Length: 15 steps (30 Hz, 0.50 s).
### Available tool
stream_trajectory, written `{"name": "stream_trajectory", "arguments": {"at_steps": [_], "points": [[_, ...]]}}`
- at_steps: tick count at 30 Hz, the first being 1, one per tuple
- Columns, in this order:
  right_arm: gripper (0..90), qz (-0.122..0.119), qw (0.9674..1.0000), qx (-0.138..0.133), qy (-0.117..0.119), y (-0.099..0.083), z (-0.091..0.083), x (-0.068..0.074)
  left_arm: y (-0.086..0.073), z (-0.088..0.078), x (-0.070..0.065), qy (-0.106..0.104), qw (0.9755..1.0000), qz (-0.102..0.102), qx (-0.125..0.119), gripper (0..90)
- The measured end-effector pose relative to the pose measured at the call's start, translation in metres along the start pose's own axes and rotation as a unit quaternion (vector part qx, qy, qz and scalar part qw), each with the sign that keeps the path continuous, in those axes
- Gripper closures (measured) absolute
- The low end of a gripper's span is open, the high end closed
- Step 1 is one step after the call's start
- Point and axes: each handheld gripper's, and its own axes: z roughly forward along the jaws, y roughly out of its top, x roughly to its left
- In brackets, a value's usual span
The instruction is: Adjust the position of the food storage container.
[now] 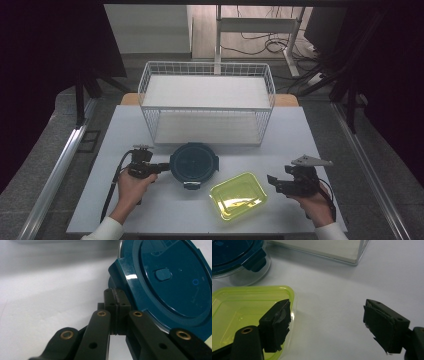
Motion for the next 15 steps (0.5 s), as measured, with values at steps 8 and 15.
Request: {"name": "stream_trajectory", "arguments": {"at_steps": [8, 15], "points": [[22.0, 0.000, 1.0000, -0.001, -0.002, 0.000, 0.000, -0.001, 0.000, 0.001, -0.003, 0.001, 1.0000, 0.003, -0.001, 90.0], [21.7, 0.005, 0.9999, -0.013, -0.006, 0.002, -0.004, 0.000, 0.002, -0.018, -0.001, 0.004, 0.9988, 0.004, -0.048, 90.0]]}}
